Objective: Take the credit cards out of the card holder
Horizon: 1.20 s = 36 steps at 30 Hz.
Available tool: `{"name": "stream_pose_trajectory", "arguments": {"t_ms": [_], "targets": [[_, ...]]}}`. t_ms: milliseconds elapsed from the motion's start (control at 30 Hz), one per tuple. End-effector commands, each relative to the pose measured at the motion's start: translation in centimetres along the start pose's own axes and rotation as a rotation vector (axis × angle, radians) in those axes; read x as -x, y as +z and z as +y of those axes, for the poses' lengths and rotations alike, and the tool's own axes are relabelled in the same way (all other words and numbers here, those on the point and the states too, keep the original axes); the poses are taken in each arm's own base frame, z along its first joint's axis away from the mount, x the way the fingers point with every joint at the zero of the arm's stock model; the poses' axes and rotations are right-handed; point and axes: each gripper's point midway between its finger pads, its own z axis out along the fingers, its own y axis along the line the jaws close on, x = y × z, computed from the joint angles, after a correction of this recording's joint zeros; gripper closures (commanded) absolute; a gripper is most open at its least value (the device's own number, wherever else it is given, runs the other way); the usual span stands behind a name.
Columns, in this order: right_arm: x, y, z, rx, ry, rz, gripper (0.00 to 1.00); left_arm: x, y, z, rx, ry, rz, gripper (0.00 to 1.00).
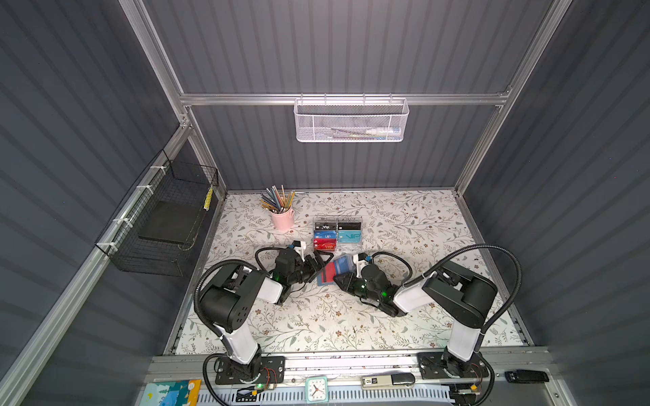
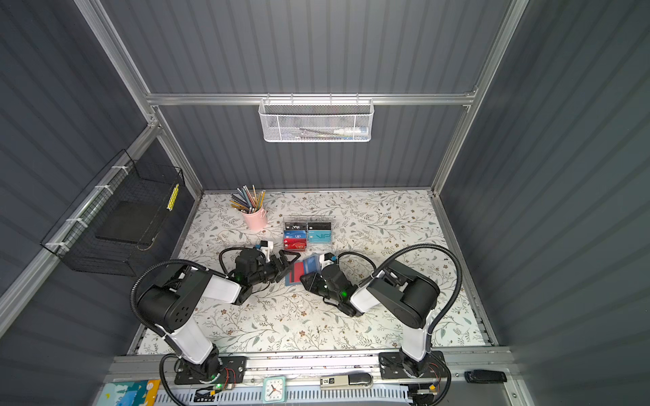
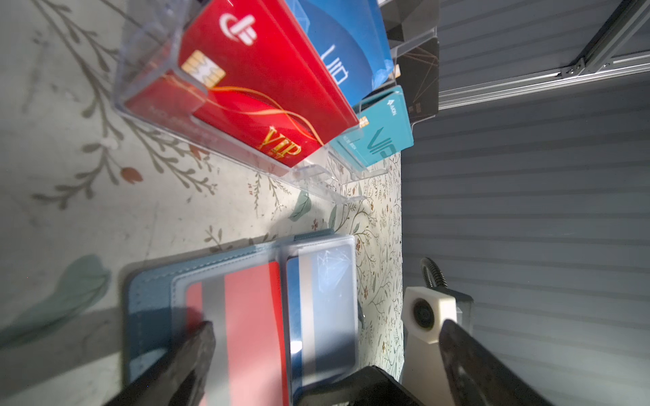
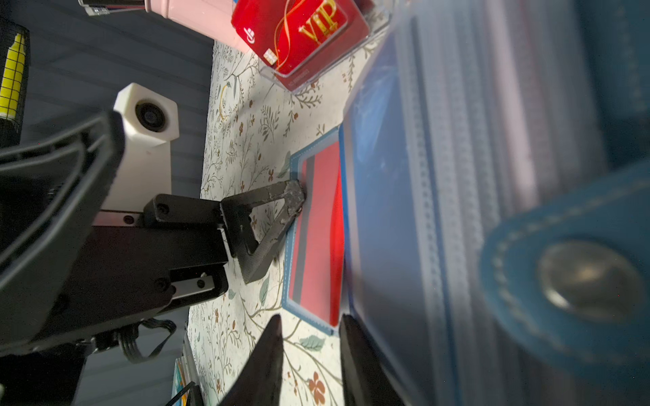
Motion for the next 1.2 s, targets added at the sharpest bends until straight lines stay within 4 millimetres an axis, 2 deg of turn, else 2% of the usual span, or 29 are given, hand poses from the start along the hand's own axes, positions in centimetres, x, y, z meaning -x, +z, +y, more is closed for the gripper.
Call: {"name": "stream_pose_trajectory", "arguments": {"t_ms": [0,500,1167], "targets": [[-0.8,-0.1,-4.7,-0.151,0.046,-0.012,0.69,-1.8,-0.1,3.2,0.09,-0.045,0.045,0.0],[-1.2,0.0,-5.3,-0.194,0.037,-0.063,0.69,-2.5,-0.1,4.3,0.088,-0.061,0.052,0.0],[-0.7,1.3,-4.2,-0.113,0.039,-0.091,0.71,-2.7,-0.2,4.5,0.077,-0.074,0.05,0.0]]}}
